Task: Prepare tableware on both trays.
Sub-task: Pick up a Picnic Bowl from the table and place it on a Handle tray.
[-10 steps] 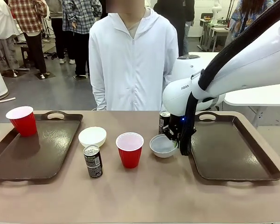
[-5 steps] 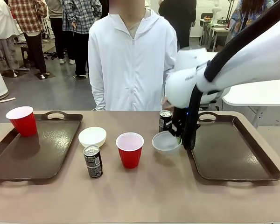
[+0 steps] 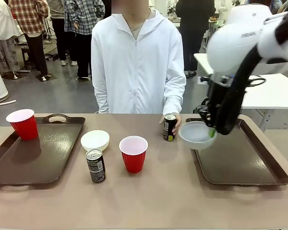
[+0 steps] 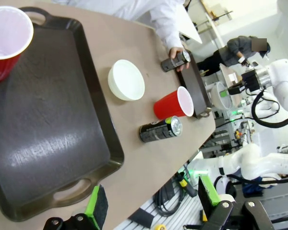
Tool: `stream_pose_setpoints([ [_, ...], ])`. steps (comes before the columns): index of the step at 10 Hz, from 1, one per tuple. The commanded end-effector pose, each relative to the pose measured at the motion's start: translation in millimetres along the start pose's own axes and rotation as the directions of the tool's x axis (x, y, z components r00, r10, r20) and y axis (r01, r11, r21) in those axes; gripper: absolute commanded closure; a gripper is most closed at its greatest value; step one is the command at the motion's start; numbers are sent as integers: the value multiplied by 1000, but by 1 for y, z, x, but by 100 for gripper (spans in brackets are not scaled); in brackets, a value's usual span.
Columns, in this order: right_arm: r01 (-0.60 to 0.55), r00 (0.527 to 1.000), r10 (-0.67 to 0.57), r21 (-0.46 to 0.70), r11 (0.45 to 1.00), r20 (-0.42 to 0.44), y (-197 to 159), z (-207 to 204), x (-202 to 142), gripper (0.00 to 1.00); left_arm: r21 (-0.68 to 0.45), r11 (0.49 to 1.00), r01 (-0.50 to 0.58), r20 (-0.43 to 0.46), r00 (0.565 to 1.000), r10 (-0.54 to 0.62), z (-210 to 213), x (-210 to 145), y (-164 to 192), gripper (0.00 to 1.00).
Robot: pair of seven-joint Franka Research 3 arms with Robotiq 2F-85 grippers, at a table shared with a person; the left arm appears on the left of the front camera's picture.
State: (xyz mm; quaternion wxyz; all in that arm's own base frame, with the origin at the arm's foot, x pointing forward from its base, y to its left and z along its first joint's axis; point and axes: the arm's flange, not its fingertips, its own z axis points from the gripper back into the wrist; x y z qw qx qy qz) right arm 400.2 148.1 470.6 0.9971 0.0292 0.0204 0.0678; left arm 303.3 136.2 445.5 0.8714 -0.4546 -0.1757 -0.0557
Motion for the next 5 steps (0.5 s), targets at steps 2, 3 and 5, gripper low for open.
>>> stream_pose_setpoints([
  [2, 11, 998, -8, 44, 999, -64, -76, -28, -4, 100, -11, 1000, 3, 7, 1000, -3, 1, -1, 0, 0],
  [3, 46, 997, -44, 40, 998, -57, -104, -36, -1, 100, -11, 1000, 3, 7, 1000, -3, 1, -1, 0, 0],
  [5, 142, 989, -139, 62, 988, -40, -132, -47, 12, 100, -11, 1000, 3, 7, 1000, -3, 1, -1, 0, 0],
])
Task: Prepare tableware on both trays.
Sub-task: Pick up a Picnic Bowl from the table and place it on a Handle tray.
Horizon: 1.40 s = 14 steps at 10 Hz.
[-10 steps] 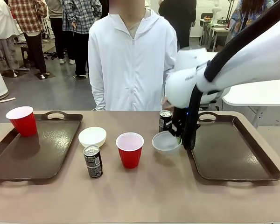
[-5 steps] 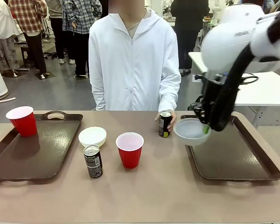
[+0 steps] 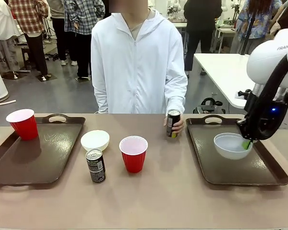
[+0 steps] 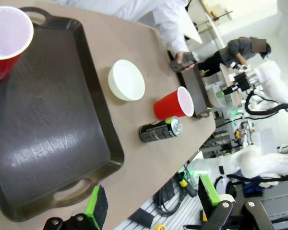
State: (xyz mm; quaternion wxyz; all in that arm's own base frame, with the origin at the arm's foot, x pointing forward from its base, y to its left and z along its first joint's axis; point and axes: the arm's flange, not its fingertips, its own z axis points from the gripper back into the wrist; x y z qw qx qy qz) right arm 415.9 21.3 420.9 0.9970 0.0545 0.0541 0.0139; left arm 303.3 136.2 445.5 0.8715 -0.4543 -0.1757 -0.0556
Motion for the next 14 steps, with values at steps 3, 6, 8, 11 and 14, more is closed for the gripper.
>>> stream_pose_setpoints([
  [3, 65, 998, -66, 46, 997, 11, -13, -10, 20, 100, -12, 1000, 3, 7, 1000, -3, 1, -1, 0, 0],
  [6, -125, 981, 137, -97, 987, 138, 44, 16, -96, 100, -12, 1000, 3, 7, 1000, -3, 1, -1, 0, 0],
  [8, -96, 990, 105, -101, 990, 95, 46, 12, -88, 100, -12, 1000, 3, 7, 1000, -3, 1, -1, 0, 0],
  [11, -68, 994, 76, -99, 993, 77, 47, 9, -75, 100, -12, 1000, 3, 7, 1000, -3, 1, -1, 0, 0],
  [14, 70, 993, -58, -119, 990, 103, 32, 0, -37, 100, -12, 1000, 3, 7, 1000, -3, 1, -1, 0, 0],
])
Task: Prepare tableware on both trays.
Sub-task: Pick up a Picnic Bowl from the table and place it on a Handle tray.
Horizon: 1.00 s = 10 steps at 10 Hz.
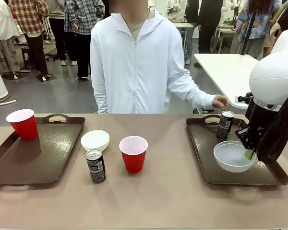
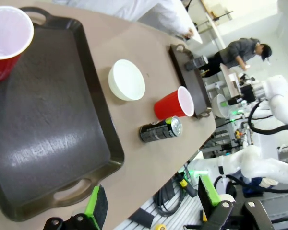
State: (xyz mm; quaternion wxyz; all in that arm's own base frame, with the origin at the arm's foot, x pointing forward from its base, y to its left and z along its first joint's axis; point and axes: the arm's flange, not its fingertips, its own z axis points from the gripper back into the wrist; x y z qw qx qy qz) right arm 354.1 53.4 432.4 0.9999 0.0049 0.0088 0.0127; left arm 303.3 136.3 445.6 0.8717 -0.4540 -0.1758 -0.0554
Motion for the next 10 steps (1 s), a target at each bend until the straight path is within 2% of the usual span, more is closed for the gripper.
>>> stream_pose_setpoints([
  [1, 95, 995, -95, -4, 995, 15, -10, -15, 45, 100, -13, 1000, 3, 7, 1000, -3, 1, -1, 0, 0],
  [2, 101, 995, -101, 6, 995, 24, -15, -31, 66, 100, -13, 1000, 3, 7, 1000, -3, 1, -1, 0, 0],
  [3, 81, 996, -82, 21, 996, 27, -13, -42, 72, 100, -13, 1000, 3, 7, 1000, -3, 1, -1, 0, 0],
  [7, 144, 989, -144, 22, 989, 36, -12, -78, 95, 100, -13, 1000, 3, 7, 1000, -3, 1, -1, 0, 0],
  [8, 134, 991, -134, 28, 991, 22, -12, -79, 96, 52, -13, 1000, 3, 7, 1000, -3, 1, -1, 0, 0],
  [9, 134, 991, -135, 31, 990, 20, -13, -77, 95, 36, -13, 1000, 3, 7, 1000, -3, 1, -1, 0, 0],
  [10, 144, 989, -144, 25, 989, 16, -13, -73, 94, 0, -13, 1000, 3, 7, 1000, -3, 1, -1, 0, 0],
])
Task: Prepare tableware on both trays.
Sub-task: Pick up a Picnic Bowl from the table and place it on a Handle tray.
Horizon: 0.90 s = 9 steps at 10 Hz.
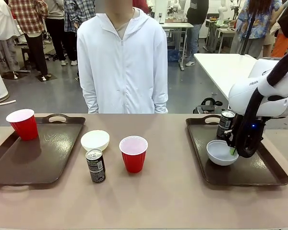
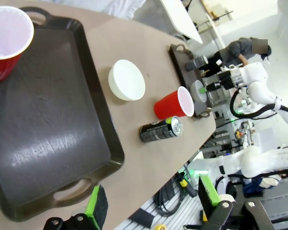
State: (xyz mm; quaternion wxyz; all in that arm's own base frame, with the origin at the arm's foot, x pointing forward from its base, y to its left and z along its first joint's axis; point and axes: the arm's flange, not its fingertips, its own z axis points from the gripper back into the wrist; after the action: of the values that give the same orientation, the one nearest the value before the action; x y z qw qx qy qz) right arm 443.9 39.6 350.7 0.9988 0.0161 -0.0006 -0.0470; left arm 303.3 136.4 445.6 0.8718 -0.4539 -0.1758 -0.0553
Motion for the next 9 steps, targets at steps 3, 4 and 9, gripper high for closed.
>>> stream_pose_setpoints([
  [3, 59, 998, -60, -72, 996, -12, 2, 27, -7, 52, -13, 1000, 4, 7, 1000, -4, 1, -1, 0, 0],
  [4, 60, 998, -60, -87, 994, 0, 2, 41, -11, 42, -13, 1000, 4, 7, 1000, -4, 1, -1, 0, 0],
  [9, -77, 997, 74, -98, 992, -32, 1, 121, -25, 7, -13, 1000, 4, 7, 1000, -4, 1, -1, 0, 0],
])
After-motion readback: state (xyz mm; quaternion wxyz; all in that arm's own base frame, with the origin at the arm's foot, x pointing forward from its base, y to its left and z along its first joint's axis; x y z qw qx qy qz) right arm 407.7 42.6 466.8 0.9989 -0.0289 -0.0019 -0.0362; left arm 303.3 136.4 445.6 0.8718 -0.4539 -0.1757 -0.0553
